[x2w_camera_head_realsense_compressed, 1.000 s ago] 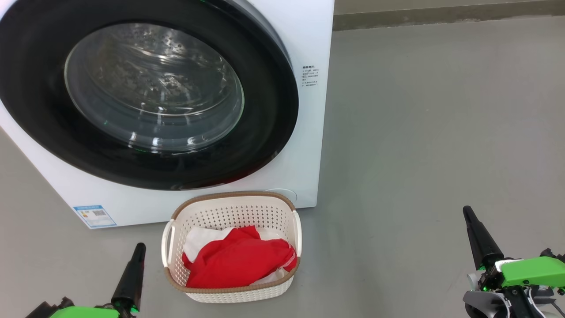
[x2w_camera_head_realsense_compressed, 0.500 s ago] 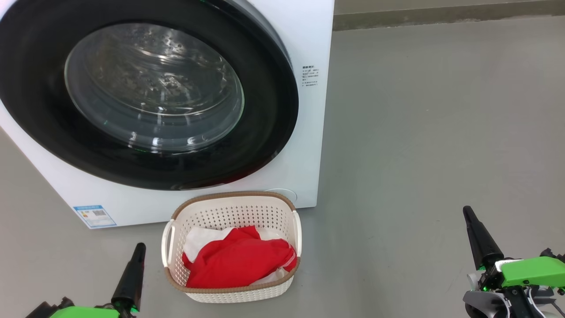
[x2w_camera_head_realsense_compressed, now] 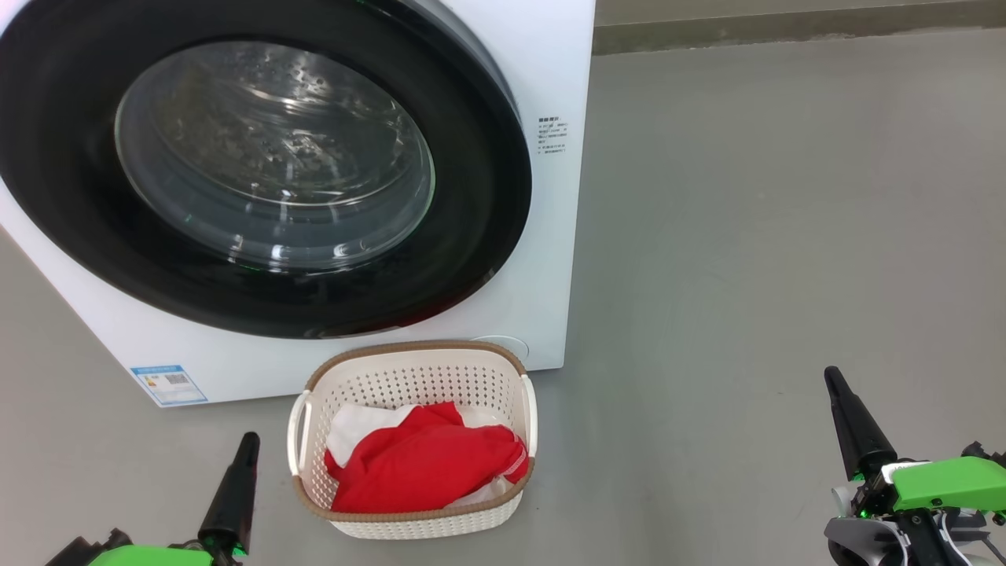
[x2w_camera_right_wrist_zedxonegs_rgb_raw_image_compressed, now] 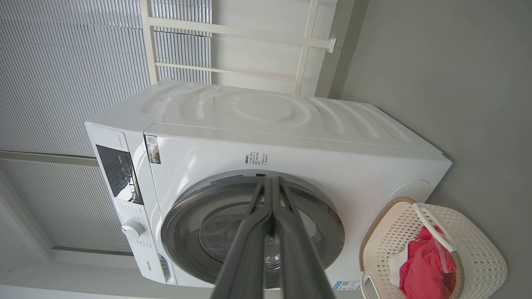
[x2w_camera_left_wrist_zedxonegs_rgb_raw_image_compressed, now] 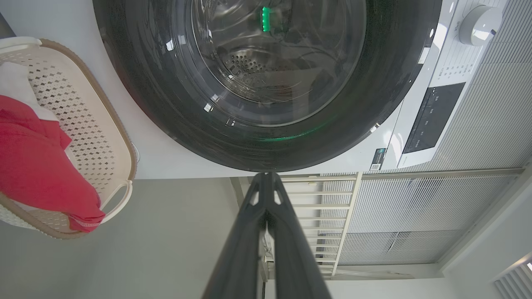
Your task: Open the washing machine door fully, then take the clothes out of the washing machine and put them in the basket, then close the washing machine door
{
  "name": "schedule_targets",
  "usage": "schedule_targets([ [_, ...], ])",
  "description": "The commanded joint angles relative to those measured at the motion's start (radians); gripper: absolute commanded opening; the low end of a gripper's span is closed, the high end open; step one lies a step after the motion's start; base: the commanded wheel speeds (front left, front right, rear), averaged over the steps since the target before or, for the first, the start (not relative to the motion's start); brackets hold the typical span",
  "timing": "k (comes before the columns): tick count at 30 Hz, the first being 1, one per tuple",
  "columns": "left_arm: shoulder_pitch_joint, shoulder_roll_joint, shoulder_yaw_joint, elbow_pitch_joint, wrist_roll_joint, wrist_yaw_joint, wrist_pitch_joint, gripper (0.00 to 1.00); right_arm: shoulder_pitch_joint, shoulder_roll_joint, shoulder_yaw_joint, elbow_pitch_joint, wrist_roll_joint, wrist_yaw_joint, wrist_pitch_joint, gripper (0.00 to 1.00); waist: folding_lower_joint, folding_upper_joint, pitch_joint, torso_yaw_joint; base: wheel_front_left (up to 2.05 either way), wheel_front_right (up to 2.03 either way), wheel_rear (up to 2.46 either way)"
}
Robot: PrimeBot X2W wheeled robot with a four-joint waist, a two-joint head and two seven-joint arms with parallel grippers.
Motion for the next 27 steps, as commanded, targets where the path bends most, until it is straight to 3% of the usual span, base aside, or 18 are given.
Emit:
schedule_targets([
  [1, -0.040, 0.010, 0.035, -0.021, -0.007, -0.007, 0.005, 0.00, -0.042, -0.016, 0.017, -0.029, 0.000, 0.000, 0.006, 0.00, 0.0000, -0.0001, 0.000, 0.000, 0.00, 0.00, 0.00],
  [27, -0.040, 0.010, 0.035, -0.021, -0.007, -0.007, 0.005, 0.00, -0.042, -0.016, 0.017, -0.029, 0.000, 0.000, 0.006, 0.00, 0.0000, -0.0001, 0.000, 0.000, 0.00, 0.00, 0.00],
])
